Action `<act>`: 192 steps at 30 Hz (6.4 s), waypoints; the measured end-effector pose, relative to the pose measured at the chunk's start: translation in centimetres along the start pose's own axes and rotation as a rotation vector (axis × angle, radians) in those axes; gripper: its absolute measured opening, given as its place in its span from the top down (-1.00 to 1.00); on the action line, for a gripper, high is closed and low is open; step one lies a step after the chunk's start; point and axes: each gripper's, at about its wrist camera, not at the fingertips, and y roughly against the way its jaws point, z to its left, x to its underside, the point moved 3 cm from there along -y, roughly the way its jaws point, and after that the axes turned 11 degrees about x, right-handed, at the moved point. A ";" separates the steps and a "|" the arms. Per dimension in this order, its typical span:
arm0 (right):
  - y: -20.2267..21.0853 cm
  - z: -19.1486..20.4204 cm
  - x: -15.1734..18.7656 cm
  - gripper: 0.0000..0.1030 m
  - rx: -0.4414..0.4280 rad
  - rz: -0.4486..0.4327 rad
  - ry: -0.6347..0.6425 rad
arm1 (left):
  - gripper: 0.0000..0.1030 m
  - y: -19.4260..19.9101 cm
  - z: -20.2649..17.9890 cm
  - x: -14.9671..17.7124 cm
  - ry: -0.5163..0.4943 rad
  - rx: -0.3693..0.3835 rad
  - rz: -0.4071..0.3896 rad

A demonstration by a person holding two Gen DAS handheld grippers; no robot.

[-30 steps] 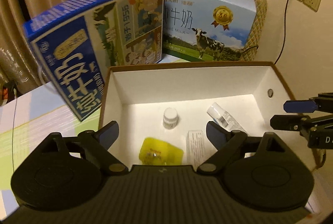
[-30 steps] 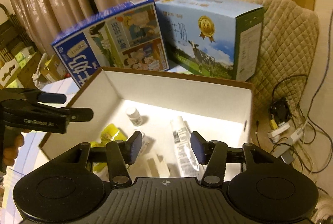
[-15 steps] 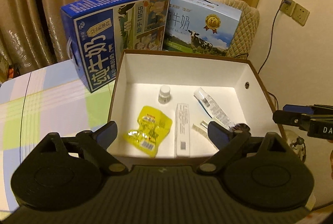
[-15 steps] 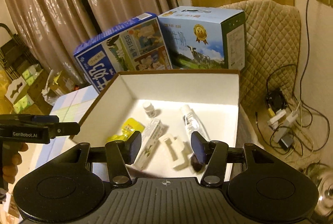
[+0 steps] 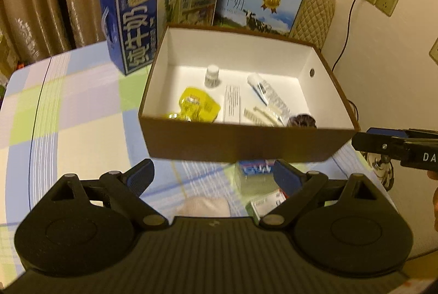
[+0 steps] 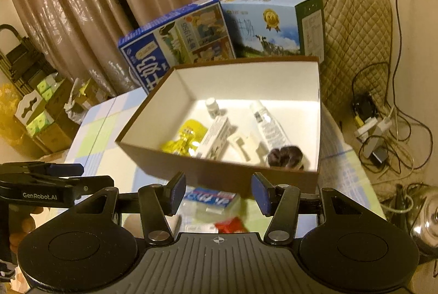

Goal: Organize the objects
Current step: 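Withdraw both open tools from the box back over the table, then grasp the white cloth with the left tool while the right tool grasps the green spray box, then carry the white cloth and green spray box into the brown box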

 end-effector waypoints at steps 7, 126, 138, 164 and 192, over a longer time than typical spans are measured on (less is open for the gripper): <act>1.0 1.2 2.4 0.02 -0.009 0.032 0.018 | -0.78 1.0 -0.2 2.4 0.001 -0.019 0.023; -3.4 -7.2 13.9 -0.18 0.303 0.240 -0.076 | -0.32 -10.5 3.0 7.7 -0.085 -0.042 0.183; -4.5 -7.5 13.0 -0.20 0.322 0.242 -0.068 | 0.16 -8.7 3.8 8.7 -0.019 -0.032 0.162; -2.3 -6.3 13.3 -0.02 0.264 0.223 -0.077 | 0.20 -4.3 3.1 10.9 0.014 -0.035 0.154; 0.1 -0.7 3.2 -0.02 0.095 0.023 0.031 | 0.20 -0.3 0.8 2.7 -0.027 -0.004 -0.044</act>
